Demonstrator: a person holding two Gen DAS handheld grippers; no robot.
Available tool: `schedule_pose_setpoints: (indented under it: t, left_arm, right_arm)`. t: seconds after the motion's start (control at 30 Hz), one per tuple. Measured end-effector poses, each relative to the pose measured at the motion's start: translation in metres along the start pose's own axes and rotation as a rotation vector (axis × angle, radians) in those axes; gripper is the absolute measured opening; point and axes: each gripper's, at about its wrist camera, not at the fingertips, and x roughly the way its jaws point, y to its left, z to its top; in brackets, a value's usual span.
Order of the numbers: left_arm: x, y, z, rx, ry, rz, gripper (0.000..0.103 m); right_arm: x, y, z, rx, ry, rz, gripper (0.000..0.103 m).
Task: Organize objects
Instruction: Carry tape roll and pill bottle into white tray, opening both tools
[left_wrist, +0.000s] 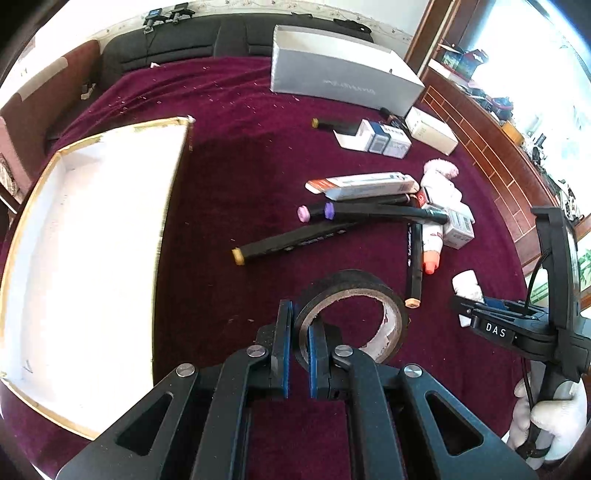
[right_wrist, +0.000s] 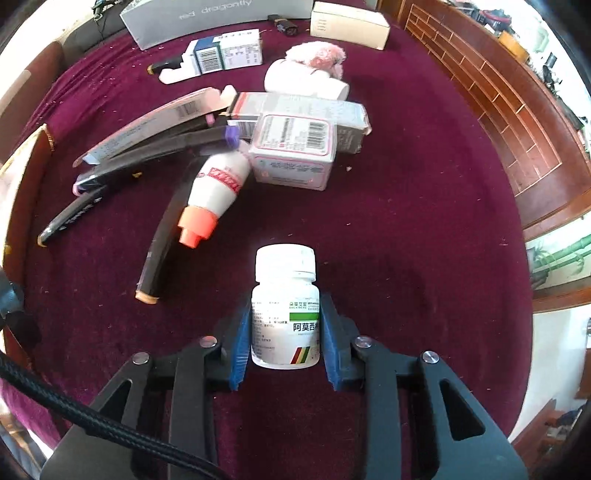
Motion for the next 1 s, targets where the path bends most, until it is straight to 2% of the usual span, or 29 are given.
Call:
schedule_pose_setpoints:
  t: [0.33, 0.5, 0.77, 1.0]
  left_arm:
    - [-0.022, 0.041, 0.010, -0.055, -0.031, 0.044, 0.005]
    - [-0.028, 0.065, 0.012, -0.075, -0.037, 0.046, 0.005]
    - [-0.041, 0.110, 0.017, -0.104, -0.052, 0.043, 0.005]
    - [-0.047, 0.142, 0.025, -0.124, -0.070, 0.034, 0.005]
  right_arm:
    - [-0.032, 0.010, -0.002, 0.021, -0.017, 0.125, 0.031]
    - [-0.053, 0.037, 0.006, 0.014, -0.040, 0.194, 0.031]
    - [-0.068, 0.104, 0.022, -0.038, -0.042, 0.308, 0.031]
    - [-0.074, 0.131, 0.029, -0.028, -0.053, 0.341, 0.031]
